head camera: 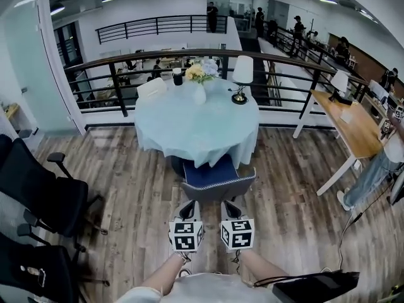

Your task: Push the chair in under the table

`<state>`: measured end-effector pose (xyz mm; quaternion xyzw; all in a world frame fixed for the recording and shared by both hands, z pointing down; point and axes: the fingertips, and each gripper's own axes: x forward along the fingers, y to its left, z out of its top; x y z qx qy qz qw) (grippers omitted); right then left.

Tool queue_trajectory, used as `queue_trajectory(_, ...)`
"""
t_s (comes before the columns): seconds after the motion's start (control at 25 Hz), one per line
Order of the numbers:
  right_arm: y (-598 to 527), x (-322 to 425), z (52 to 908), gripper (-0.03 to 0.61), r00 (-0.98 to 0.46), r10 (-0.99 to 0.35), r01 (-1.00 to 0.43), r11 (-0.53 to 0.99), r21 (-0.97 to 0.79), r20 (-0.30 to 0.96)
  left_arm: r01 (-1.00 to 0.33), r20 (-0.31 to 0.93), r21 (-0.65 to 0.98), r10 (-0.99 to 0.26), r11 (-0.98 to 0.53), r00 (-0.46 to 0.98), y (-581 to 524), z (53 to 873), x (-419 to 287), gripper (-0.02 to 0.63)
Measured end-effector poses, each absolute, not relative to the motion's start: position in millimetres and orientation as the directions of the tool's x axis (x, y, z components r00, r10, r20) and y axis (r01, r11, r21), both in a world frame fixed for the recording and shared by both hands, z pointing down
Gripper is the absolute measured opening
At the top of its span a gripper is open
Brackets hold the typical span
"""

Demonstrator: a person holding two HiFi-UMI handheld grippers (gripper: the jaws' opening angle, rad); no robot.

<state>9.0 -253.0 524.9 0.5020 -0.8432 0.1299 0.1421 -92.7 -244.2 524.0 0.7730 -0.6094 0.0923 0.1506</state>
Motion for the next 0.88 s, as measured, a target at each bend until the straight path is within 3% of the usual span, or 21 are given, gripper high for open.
queue_trajectory(0.88,-258,5,524,0.017,-0.438,-0.814,-0.892,0.445,-0.076,0.382,-0.981,0.338,0.12,-0.923,-0.149,0.182,-240,526,-113,0.005)
